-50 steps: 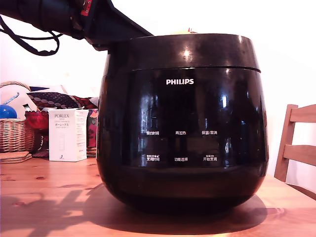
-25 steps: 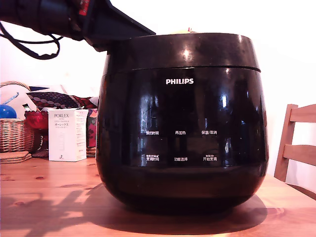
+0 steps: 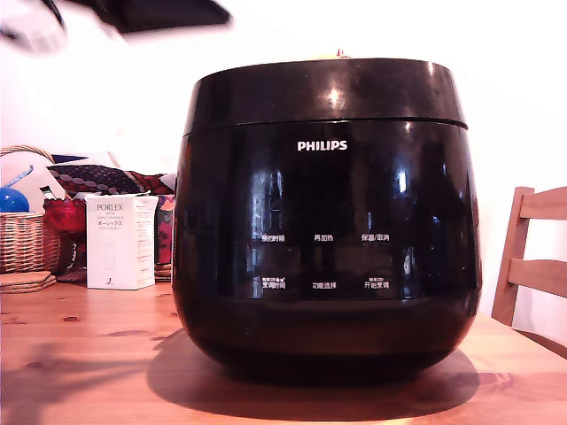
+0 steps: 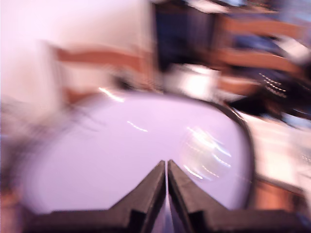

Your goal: Close the rice cooker by pressing the lid down with medium force

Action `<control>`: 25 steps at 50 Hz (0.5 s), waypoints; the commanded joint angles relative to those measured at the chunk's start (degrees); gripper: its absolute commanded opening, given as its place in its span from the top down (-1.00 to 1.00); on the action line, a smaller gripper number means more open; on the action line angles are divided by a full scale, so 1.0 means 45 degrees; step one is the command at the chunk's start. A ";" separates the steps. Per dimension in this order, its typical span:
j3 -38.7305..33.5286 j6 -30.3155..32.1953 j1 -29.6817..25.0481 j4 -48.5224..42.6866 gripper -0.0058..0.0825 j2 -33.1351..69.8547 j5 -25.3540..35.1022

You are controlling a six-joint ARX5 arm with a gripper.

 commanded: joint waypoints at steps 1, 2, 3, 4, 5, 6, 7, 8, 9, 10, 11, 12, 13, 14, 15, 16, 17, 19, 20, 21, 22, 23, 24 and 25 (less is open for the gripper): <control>-0.0131 -0.0282 0.0092 0.0078 0.92 -0.0233 -0.1001; -0.0131 -0.0350 0.0117 0.0053 0.92 -0.0359 -0.1331; -0.0131 -0.0379 0.0151 0.0019 0.92 -0.0505 -0.1331; -0.0131 -0.0379 0.0180 -0.0024 0.92 -0.0641 -0.1904; -0.0131 -0.0403 0.0199 -0.0063 0.92 -0.0753 -0.2200; -0.0131 -0.0403 0.0233 -0.0107 0.92 -0.0879 -0.2380; -0.0131 -0.0403 0.0262 -0.0160 0.92 -0.1001 -0.2730; -0.0131 -0.0408 0.0282 -0.0223 0.92 -0.1098 -0.2973; -0.0131 -0.0408 0.0316 -0.0316 0.92 -0.1234 -0.3177; -0.0131 -0.0408 0.0345 -0.0403 0.92 -0.1360 -0.3410; -0.0131 -0.0408 0.0379 -0.0491 0.92 -0.1472 -0.3609; -0.0131 -0.0408 0.0413 -0.0597 0.92 -0.1588 -0.3803; -0.0131 -0.0403 0.0452 -0.0690 0.92 -0.1685 -0.3944; -0.0131 -0.0403 0.0500 -0.0806 0.92 -0.1787 -0.4085; -0.0131 -0.0403 0.0559 -0.0923 0.92 -0.1885 -0.4240; -0.0131 -0.0384 0.0612 -0.1039 0.92 -0.1972 -0.4386; -0.0136 -0.0384 0.0699 -0.1166 0.92 -0.2089 -0.4517; -0.0136 -0.0359 0.0865 -0.1413 0.92 -0.2278 -0.4673; -0.0136 -0.0359 0.0962 -0.1506 0.92 -0.2365 -0.4736; -0.0136 -0.0359 0.1078 -0.1622 0.92 -0.2472 -0.4755; -0.0136 -0.0350 0.1171 -0.1729 0.92 -0.2565 -0.4867; -0.0136 -0.0330 0.1307 -0.1797 0.92 -0.2652 -0.4915; -0.0141 -0.0330 0.1438 -0.1841 0.92 -0.2744 -0.4915; -0.0151 -0.0330 0.1559 -0.1894 0.92 -0.2822 -0.4993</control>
